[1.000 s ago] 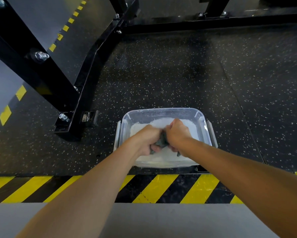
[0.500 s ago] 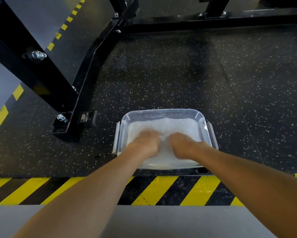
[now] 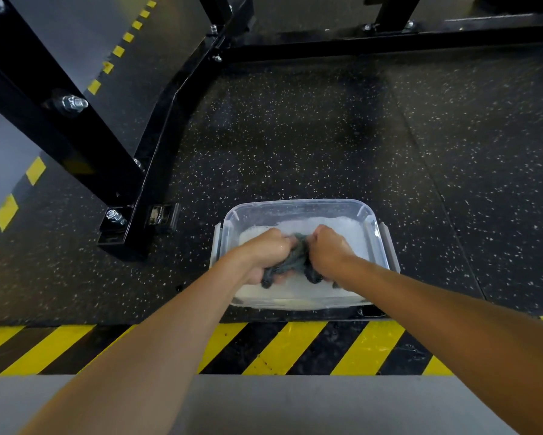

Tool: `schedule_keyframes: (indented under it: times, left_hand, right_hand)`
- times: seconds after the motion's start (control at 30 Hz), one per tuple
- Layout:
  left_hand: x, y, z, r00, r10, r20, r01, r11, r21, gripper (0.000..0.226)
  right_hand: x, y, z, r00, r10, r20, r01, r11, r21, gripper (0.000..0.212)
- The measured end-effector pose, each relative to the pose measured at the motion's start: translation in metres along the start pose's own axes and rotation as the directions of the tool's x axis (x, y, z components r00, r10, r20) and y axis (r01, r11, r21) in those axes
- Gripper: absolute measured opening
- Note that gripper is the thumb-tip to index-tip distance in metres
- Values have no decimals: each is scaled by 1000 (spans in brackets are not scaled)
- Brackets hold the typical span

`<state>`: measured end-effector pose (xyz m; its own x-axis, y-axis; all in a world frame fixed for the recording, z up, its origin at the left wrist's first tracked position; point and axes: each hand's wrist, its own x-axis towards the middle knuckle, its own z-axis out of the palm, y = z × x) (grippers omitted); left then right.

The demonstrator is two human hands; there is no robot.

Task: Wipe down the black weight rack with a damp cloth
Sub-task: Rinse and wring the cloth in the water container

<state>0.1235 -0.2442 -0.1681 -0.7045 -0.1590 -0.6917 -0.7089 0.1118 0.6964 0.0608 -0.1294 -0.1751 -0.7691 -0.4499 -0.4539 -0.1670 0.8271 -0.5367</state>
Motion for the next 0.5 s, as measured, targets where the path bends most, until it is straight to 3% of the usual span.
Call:
schedule_keyframes:
  times: [0.07, 0.17, 0.27, 0.33, 0.4, 0.43, 0.5]
  left_hand:
    - [-5, 3, -8, 999, 23, 41, -34, 958, 283, 37]
    - [-10, 1, -13, 995, 16, 99, -83, 682, 726, 47]
    - [-9, -4, -10, 997, 73, 19, -53, 508, 860, 17]
    - [-9, -3, -11, 981, 191, -34, -53, 431, 901, 14]
    - [-12, 7, -11, 966, 257, 0, -114, 427, 897, 12]
    - [-15, 14, -12, 962, 271, 18, -145, 458, 877, 12]
    - [-23, 26, -14, 957, 289, 30, -183, 520, 835, 17]
  right_hand:
    - [0, 4, -7, 999, 1, 48, 3, 996, -93, 24]
    - [-5, 5, -12, 996, -46, 71, 61, 972, -227, 24]
    - [-9, 3, -16, 993, -52, 106, 89, 920, -381, 23]
    - [-13, -4, -19, 981, -74, 177, 155, 849, -506, 30]
    - [-19, -12, -23, 940, -153, 306, 269, 882, -386, 44]
    - [-22, -16, -25, 916, -194, 352, 276, 940, -199, 50]
    - [-27, -19, -30, 913, -236, 333, 222, 972, 79, 37]
